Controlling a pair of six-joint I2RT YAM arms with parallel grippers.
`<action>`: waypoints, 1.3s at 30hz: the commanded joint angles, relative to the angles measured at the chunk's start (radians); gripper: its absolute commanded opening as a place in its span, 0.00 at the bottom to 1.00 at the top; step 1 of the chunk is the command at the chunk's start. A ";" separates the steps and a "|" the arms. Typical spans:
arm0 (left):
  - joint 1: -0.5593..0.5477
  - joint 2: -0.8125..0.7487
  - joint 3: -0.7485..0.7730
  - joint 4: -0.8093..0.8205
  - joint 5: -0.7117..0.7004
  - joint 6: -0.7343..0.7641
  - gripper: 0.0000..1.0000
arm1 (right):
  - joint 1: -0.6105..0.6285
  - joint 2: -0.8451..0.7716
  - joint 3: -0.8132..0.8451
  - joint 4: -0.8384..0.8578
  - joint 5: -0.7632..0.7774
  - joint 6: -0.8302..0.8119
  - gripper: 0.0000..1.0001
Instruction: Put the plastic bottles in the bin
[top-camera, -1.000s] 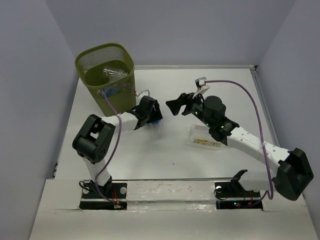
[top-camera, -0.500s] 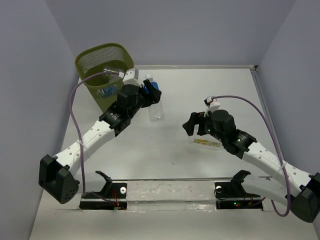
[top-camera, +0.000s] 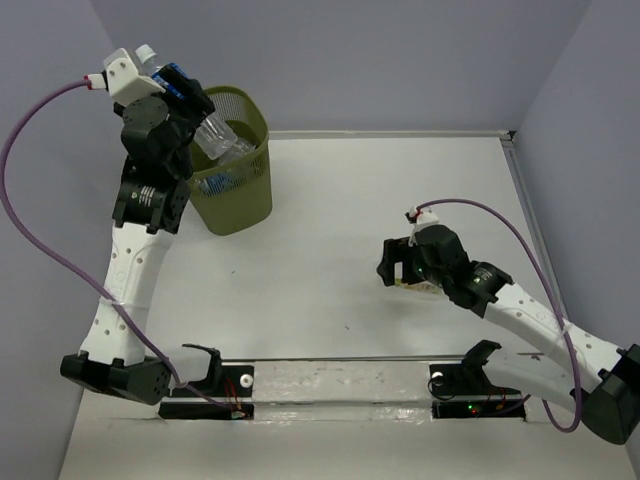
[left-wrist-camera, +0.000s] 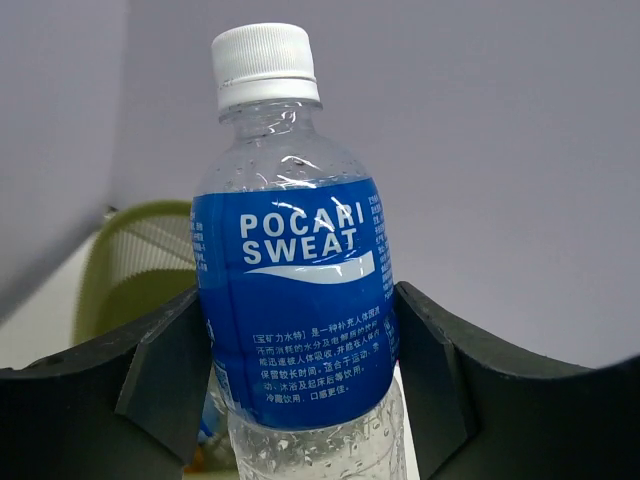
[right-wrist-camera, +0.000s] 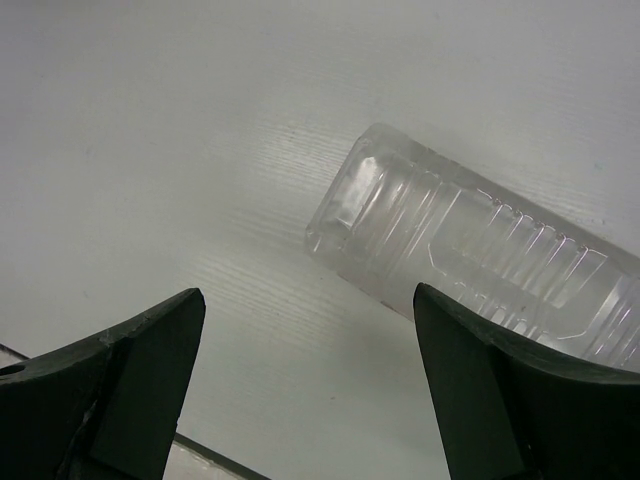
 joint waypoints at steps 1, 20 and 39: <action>0.085 0.130 0.078 -0.041 -0.145 0.116 0.70 | 0.007 -0.036 0.028 0.007 -0.024 -0.013 0.90; 0.050 0.103 0.128 -0.066 0.014 0.113 0.99 | 0.007 -0.013 -0.013 0.036 -0.001 0.030 0.90; -0.124 -0.629 -0.756 0.035 0.644 0.085 0.99 | -0.089 -0.072 -0.035 -0.117 0.381 0.390 0.96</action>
